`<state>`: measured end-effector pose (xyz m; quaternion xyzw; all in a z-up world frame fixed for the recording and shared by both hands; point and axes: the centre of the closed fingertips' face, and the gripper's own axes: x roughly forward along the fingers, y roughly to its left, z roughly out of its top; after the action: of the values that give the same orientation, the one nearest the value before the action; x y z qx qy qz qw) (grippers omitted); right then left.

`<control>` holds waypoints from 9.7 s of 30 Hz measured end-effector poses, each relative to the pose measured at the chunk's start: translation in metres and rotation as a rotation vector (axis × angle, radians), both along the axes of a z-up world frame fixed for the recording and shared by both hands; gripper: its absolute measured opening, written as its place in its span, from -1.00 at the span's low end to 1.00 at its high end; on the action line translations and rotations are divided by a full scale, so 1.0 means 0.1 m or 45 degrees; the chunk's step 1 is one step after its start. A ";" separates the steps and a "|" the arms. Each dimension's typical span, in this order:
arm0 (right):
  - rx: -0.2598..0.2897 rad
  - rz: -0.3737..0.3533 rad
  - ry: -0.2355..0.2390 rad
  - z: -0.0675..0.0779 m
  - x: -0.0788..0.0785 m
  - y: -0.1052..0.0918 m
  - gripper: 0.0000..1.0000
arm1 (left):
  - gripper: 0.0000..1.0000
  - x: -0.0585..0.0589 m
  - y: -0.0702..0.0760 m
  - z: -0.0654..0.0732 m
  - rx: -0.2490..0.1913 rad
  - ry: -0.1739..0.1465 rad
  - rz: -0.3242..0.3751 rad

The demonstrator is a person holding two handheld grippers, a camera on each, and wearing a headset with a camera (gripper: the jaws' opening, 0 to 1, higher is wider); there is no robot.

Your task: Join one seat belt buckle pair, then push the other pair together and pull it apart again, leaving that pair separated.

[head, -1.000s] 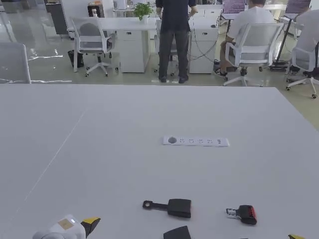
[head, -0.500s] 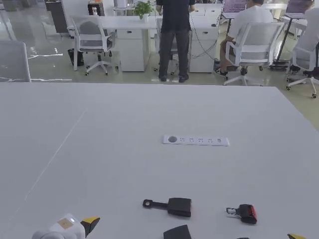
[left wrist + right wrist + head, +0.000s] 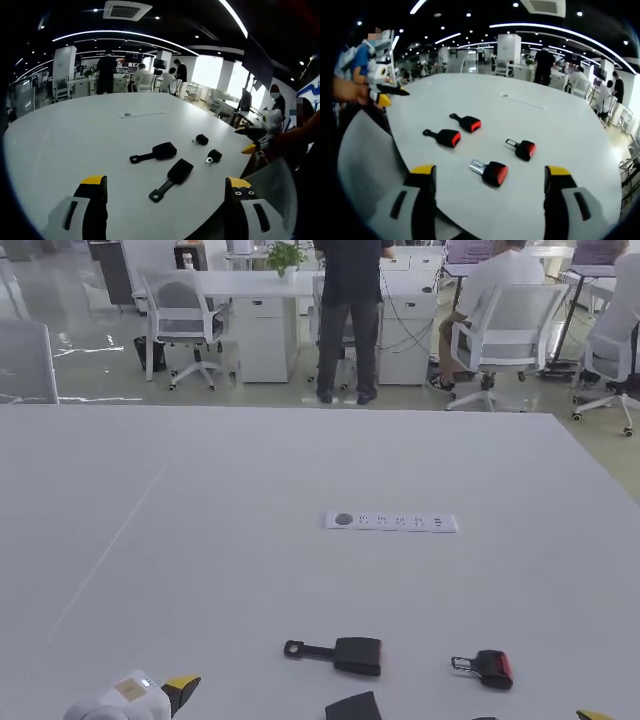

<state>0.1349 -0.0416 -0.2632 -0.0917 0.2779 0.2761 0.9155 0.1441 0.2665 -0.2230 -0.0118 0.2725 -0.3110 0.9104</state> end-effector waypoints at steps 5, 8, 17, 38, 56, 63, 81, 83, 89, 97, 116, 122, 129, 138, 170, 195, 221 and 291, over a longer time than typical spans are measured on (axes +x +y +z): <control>-0.001 0.006 0.005 -0.01 0.00 -0.01 0.84 | 0.98 -0.01 -0.06 0.00 -0.001 0.005 -0.006; -0.006 0.013 0.015 -0.03 -0.01 -0.01 0.83 | 0.98 -0.01 -0.08 0.00 0.000 0.006 -0.012; -0.006 0.024 0.020 -0.04 0.02 -0.04 0.83 | 0.97 0.02 -0.11 0.00 -0.004 0.009 0.000; -0.029 0.158 0.070 -0.15 0.07 0.01 0.81 | 0.96 0.13 -0.31 -0.03 0.007 0.005 -0.033; -0.125 0.388 0.124 -0.29 0.17 0.15 0.76 | 0.88 0.15 -0.75 -0.31 0.051 0.032 -0.206; -0.151 0.487 0.174 -0.40 0.17 0.17 0.68 | 0.84 0.14 -0.93 -0.46 0.074 0.063 -0.281; -0.201 0.691 0.295 -0.70 0.32 0.24 0.52 | 0.70 0.29 -1.22 -0.85 0.201 0.102 -0.485; -0.209 0.708 0.306 -0.73 0.34 0.25 0.52 | 0.65 0.32 -1.24 -0.88 0.223 0.082 -0.503; -0.212 0.767 0.361 -0.82 0.36 0.26 0.49 | 0.60 0.36 -1.29 -1.03 0.284 0.091 -0.594; -0.246 0.860 0.422 -0.92 0.34 0.23 0.35 | 0.39 0.44 -1.27 -1.29 0.409 0.093 -0.673; -0.307 0.984 0.484 -1.06 0.29 0.19 0.22 | 0.12 0.48 -1.12 -1.50 0.510 0.125 -0.754; -0.391 1.070 0.440 -1.08 0.27 0.16 0.13 | -0.08 0.44 -1.15 -1.48 0.509 0.095 -0.848; -0.442 1.073 0.429 -1.08 0.29 0.16 -0.16 | -0.34 0.42 -1.16 -1.50 0.547 0.076 -1.015; -0.457 1.049 0.448 -1.07 0.31 0.15 -0.28 | -0.35 0.41 -1.18 -1.53 0.661 0.077 -1.289; -0.328 1.090 0.370 -1.08 0.42 0.89 -0.29 | -0.35 0.45 -1.12 -1.53 0.724 0.161 -1.283; -0.302 1.083 0.338 -1.09 0.45 1.16 -0.31 | -0.36 0.42 -1.15 -1.53 0.822 0.200 -1.300; -0.299 1.079 0.325 -1.08 0.45 1.21 -0.32 | -0.36 0.41 -1.10 -1.56 0.801 0.188 -1.323; -0.228 1.030 0.213 -1.07 0.42 1.18 -0.29 | -0.36 0.41 -1.09 -1.53 0.721 0.089 -1.427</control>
<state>0.1770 0.0766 -0.3702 -0.2498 0.3156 0.5945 0.6961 0.1846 0.1572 -0.3758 0.3641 0.3388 -0.6563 0.5673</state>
